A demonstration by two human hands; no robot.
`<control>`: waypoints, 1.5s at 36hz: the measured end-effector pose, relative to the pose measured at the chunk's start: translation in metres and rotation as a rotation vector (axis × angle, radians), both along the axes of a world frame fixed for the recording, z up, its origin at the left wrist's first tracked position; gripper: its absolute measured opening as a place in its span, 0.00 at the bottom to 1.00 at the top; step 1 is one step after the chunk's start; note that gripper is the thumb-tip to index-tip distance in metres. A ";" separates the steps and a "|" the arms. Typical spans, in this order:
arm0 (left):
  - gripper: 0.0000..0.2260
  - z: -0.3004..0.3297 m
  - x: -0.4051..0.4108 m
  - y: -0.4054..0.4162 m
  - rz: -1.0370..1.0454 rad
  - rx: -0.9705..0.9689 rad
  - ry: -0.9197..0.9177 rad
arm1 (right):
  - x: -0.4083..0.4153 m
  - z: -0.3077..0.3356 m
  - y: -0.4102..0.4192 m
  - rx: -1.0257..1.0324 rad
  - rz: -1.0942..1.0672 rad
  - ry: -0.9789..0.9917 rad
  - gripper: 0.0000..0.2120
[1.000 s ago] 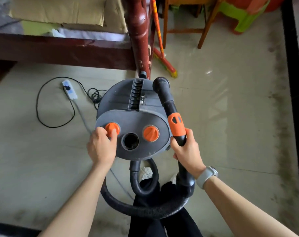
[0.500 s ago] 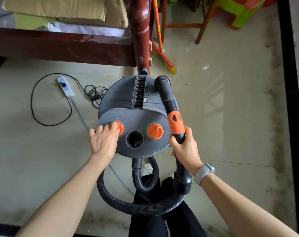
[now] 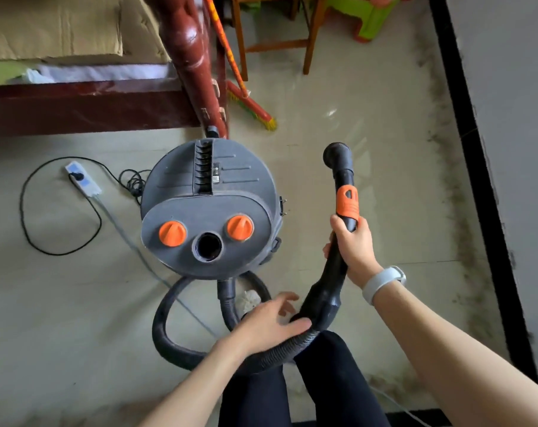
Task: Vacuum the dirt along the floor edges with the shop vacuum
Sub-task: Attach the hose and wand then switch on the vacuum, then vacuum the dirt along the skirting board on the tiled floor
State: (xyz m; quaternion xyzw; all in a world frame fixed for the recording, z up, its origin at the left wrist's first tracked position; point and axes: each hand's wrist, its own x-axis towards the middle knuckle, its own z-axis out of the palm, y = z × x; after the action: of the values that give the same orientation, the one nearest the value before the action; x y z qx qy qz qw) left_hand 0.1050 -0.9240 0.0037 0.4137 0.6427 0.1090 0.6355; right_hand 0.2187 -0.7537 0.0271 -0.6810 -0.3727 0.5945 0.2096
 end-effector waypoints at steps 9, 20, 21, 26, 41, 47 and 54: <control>0.14 0.018 0.097 0.054 -0.002 0.020 -0.090 | 0.100 0.020 0.062 -0.149 -0.261 0.142 0.09; 0.12 0.052 0.277 0.175 0.173 0.113 -0.158 | 0.251 0.052 0.145 -0.191 -0.078 0.306 0.09; 0.12 0.058 0.289 0.186 0.183 0.121 -0.182 | 0.262 0.057 0.154 -0.180 -0.059 0.289 0.09; 0.07 0.077 0.321 0.233 0.152 0.151 -0.216 | 0.307 0.076 0.194 -0.117 -0.085 0.245 0.09; 0.07 0.106 0.361 0.381 -0.032 0.306 -0.177 | 0.363 0.113 0.318 0.089 -0.175 0.288 0.07; 0.06 0.109 0.348 0.483 -0.006 0.356 -0.145 | 0.357 0.115 0.415 0.107 -0.251 0.263 0.07; 0.08 0.109 0.321 0.601 0.113 0.365 -0.204 | 0.314 0.114 0.550 0.126 -0.072 0.141 0.11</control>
State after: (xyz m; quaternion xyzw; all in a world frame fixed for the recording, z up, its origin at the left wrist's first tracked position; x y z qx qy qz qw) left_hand 0.4261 -0.3231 0.1123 0.4723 0.5668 0.3003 0.6045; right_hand 0.5324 -0.2033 0.1412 -0.6359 -0.3687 0.6085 0.2991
